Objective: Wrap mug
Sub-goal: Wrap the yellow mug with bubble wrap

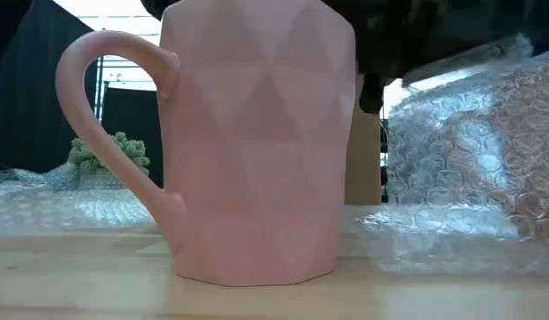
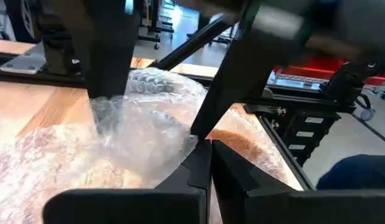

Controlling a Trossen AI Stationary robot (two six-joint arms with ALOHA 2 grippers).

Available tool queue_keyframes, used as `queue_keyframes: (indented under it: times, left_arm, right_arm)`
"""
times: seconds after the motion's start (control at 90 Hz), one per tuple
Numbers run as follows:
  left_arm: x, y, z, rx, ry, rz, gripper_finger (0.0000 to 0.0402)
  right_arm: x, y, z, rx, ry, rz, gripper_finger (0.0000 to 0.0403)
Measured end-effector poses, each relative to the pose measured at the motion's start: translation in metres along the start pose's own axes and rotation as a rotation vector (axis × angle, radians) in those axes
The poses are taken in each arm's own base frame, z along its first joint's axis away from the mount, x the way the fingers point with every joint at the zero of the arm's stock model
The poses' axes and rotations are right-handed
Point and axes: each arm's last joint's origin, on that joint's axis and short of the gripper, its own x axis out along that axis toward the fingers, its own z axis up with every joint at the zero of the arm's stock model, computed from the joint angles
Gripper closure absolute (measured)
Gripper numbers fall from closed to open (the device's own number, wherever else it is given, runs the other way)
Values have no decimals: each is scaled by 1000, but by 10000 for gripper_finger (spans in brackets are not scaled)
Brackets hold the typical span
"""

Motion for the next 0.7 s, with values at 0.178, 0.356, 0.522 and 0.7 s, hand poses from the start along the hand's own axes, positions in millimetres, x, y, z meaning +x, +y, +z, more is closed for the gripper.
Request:
queue_keyframes:
  times: [0.178, 0.356, 0.522, 0.7]
  left_arm:
    - [0, 2, 0, 2, 3, -7, 402]
    - [0, 2, 1, 1, 0, -13, 402]
    - [0, 1, -1, 3, 22, -50, 402]
    - [3, 1, -7, 2, -1, -63, 402]
  right_arm:
    - [33, -2, -18, -3, -1, 23, 193]
    - [67, -9, -35, 66, 6, 83, 193]
    - [73, -12, -41, 74, 45, 107, 193]
    - [67, -8, -35, 30, 4, 108, 193]
